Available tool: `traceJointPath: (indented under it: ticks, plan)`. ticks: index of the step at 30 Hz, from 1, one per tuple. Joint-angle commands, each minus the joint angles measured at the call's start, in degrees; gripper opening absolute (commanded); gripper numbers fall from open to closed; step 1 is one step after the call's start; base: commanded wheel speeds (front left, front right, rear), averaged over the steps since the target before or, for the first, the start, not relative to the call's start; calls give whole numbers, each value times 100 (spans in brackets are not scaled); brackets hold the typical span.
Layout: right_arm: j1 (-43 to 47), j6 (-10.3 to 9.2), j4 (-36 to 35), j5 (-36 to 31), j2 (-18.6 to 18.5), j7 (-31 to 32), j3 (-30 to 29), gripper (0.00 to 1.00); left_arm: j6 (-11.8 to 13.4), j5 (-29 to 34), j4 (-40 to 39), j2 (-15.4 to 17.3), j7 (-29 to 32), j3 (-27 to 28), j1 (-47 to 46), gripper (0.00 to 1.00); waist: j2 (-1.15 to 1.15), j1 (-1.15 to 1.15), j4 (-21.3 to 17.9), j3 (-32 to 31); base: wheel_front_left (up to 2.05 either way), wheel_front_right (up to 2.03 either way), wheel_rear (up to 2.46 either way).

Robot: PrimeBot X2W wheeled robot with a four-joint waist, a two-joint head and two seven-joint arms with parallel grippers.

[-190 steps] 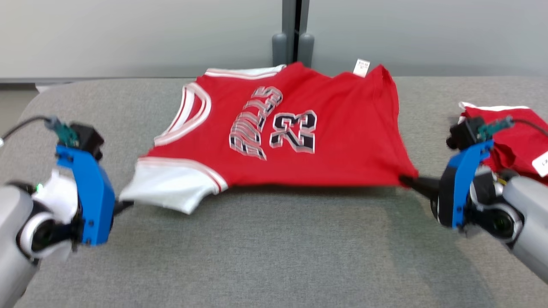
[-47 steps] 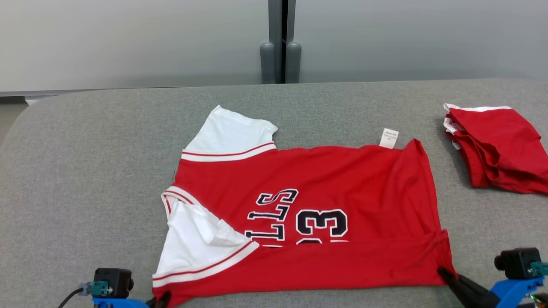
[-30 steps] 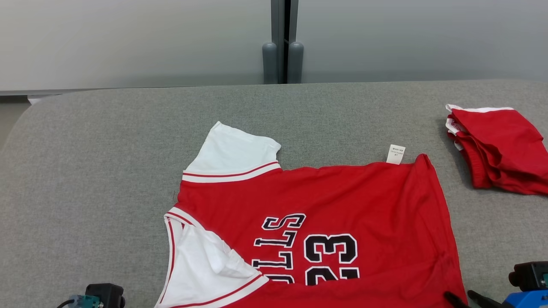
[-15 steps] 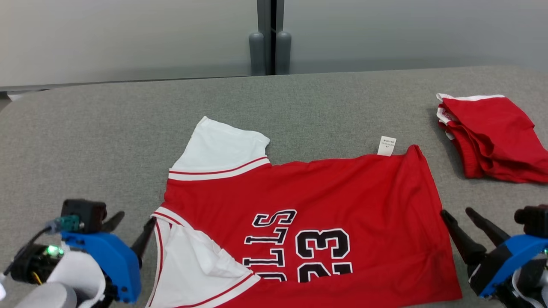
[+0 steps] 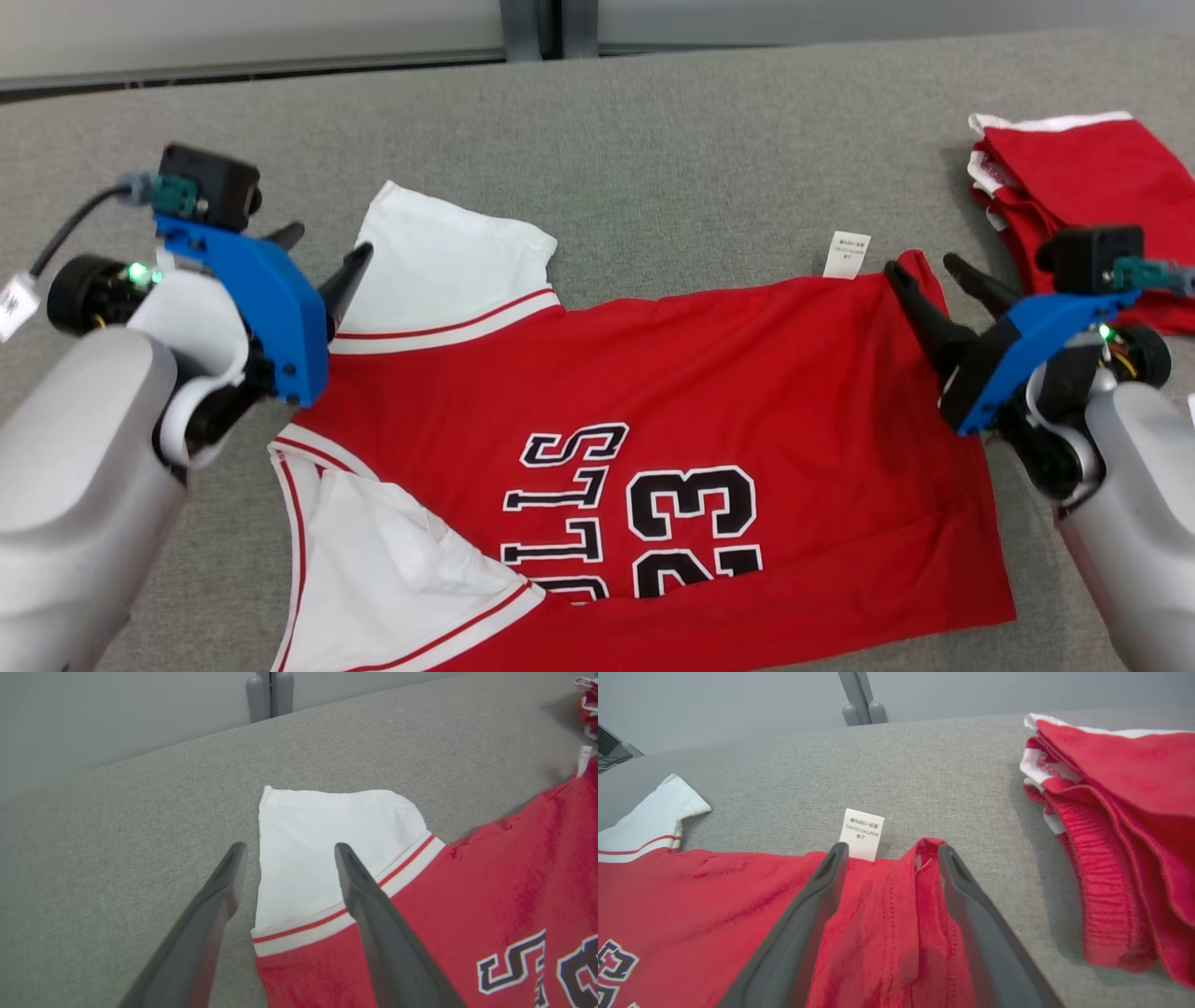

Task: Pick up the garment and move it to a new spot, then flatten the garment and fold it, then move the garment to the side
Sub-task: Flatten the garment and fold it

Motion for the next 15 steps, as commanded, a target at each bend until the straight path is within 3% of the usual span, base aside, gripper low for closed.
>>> traceJointPath:
  ticks: [1,7,15]
  plan:
    - [-225,1,184,-76,26,0,55,100,-70,-9,198,-79,45,-35,-209,100,-1,-1,23,88,0,0,0]
    - [-979,1,1066,-173,208,153,359,100,-327,-73,1122,-363,242,-264,-994,100,-1,-1,-51,363,0,0,0]
    - [-1431,-1,1664,-82,289,46,756,100,-385,-282,1878,-415,316,-641,-1645,100,-1,-1,-283,713,0,0,0]
